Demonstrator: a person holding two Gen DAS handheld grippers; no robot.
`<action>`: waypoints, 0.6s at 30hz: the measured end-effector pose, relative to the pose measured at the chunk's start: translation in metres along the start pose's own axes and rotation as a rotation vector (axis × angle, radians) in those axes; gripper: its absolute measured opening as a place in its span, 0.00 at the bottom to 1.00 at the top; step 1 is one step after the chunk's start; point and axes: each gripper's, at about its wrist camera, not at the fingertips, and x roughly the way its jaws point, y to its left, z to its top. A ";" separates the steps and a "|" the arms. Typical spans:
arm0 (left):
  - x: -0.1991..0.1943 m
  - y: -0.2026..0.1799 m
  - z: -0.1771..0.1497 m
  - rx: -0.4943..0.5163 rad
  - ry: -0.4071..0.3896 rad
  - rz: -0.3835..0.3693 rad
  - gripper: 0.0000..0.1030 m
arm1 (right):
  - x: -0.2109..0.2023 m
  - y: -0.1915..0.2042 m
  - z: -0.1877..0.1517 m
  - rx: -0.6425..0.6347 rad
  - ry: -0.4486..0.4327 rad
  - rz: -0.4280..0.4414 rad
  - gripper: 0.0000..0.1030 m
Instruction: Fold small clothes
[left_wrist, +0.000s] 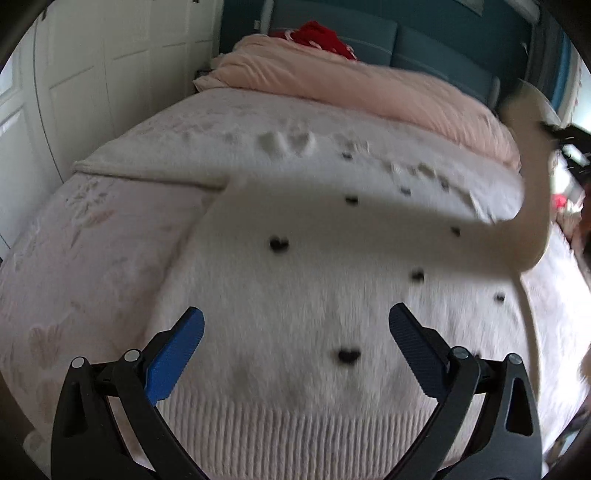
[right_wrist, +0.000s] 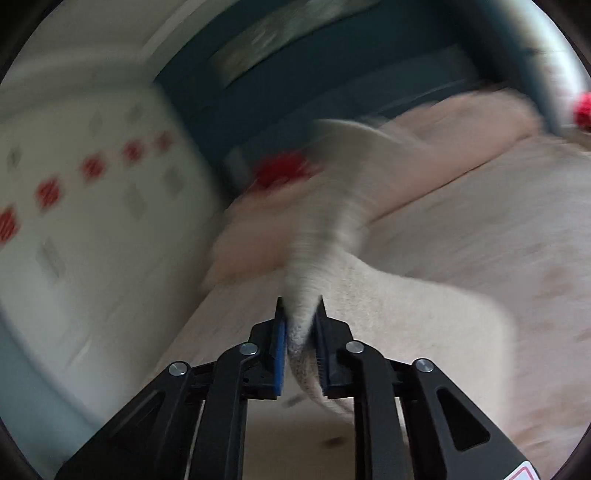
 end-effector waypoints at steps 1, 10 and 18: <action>0.001 0.002 0.007 -0.015 -0.003 -0.013 0.95 | 0.022 0.011 -0.013 -0.010 0.057 0.007 0.27; 0.078 0.008 0.082 -0.156 0.052 -0.223 0.95 | -0.006 -0.068 -0.105 0.247 0.127 -0.150 0.54; 0.210 -0.017 0.128 -0.424 0.181 -0.270 0.92 | -0.036 -0.153 -0.149 0.538 0.093 -0.208 0.55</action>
